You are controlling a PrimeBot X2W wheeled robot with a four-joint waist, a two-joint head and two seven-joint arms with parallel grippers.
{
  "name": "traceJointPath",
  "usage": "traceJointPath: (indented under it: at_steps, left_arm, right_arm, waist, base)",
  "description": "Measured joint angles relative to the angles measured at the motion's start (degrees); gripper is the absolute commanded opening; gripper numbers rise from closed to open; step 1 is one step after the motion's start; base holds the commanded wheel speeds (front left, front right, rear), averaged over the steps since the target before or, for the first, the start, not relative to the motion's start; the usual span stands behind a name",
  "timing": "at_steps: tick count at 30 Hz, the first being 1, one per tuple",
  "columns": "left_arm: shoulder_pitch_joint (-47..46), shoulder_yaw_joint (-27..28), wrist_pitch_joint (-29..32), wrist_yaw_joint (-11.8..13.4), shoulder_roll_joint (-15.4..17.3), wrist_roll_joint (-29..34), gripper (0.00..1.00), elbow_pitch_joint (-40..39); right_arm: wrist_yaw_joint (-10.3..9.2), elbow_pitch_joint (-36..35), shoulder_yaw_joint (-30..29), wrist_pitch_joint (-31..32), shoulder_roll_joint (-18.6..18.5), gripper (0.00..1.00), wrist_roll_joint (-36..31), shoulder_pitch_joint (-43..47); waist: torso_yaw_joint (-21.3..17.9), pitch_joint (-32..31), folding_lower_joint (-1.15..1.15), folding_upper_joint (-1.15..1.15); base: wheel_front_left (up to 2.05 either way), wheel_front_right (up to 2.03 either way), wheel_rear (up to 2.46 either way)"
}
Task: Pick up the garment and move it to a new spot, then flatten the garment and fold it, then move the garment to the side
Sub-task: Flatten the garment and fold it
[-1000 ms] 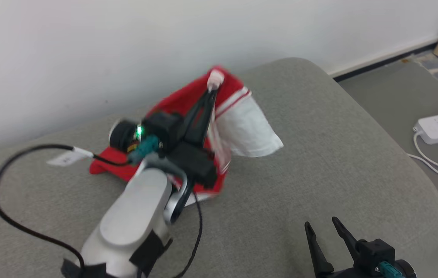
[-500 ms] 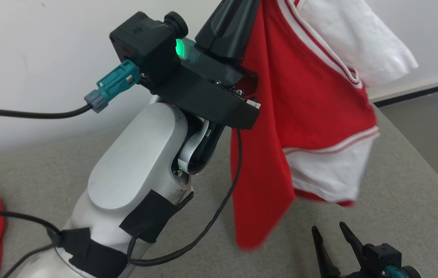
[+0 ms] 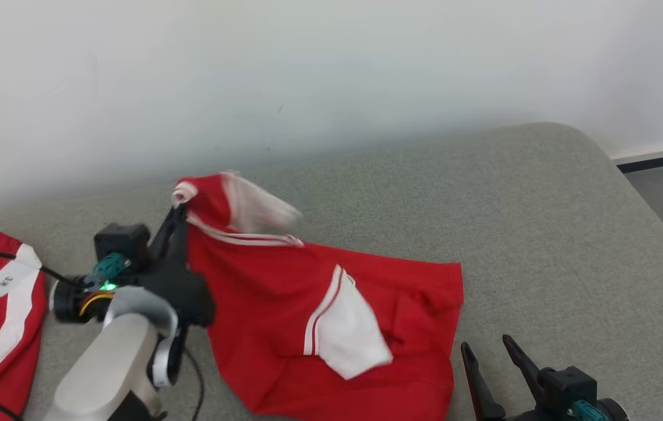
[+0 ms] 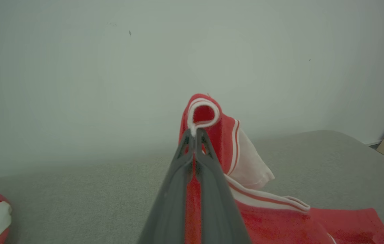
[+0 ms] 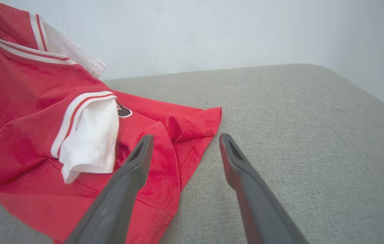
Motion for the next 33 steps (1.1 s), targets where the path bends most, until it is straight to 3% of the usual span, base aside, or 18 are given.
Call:
traceJointPath:
  at_steps: [1, 7, 14, 19, 26, 33]
  left_arm:
    - [0.0, 0.01, -0.04, 0.03, 0.34, 0.14, 1.0, 2.02]
    - [0.01, 0.45, -0.96, -0.57, 0.12, -0.05, 1.0, 9.72]
    - [1.69, -1.57, -1.48, -2.98, -2.0, 0.76, 1.0, 10.24]
    - [3.49, -7.73, 1.02, -7.72, -5.06, 3.18, 1.0, 6.89]
    - [5.24, -16.11, 7.93, -10.59, -9.13, 6.1, 1.0, 3.04]
    - [5.62, -19.45, 10.73, -8.67, -9.91, 8.12, 1.0, 3.86]
  right_arm:
    - [0.0, -0.01, 0.16, 0.08, 0.0, 1.0, -0.03, -0.15]
    - [0.0, -0.03, 0.24, 0.43, -0.01, 1.0, -0.46, -0.44]
    - [0.0, -0.11, -0.79, 0.78, -0.02, 1.0, -0.74, 0.13]
    - [0.0, -0.44, -0.64, 1.01, -0.01, 1.0, -0.92, 0.37]
    - [0.0, -0.55, -0.09, 0.99, 0.0, 1.0, -0.75, 0.47]
    - [0.0, -0.53, -0.49, 0.75, 0.0, 1.0, -0.65, 0.44]
  waist:
    - [-0.01, 0.21, 0.0, 0.0]
    - [-0.53, 0.44, 0.0, 0.0]
    - [-0.14, -0.79, 0.0, 0.0]
    - [0.17, -2.0, 0.0, 0.0]
    - [-1.45, -2.31, 0.0, 0.0]
    - [-4.21, -1.35, 0.0, 0.0]
  base:
    - [0.0, 0.0, 0.0]
    - [0.0, 0.0, 0.0]
    - [0.0, 0.0, 0.0]
    - [0.0, 0.0, 0.0]
    - [0.0, 0.0, 0.0]
    - [0.0, 0.0, 0.0]
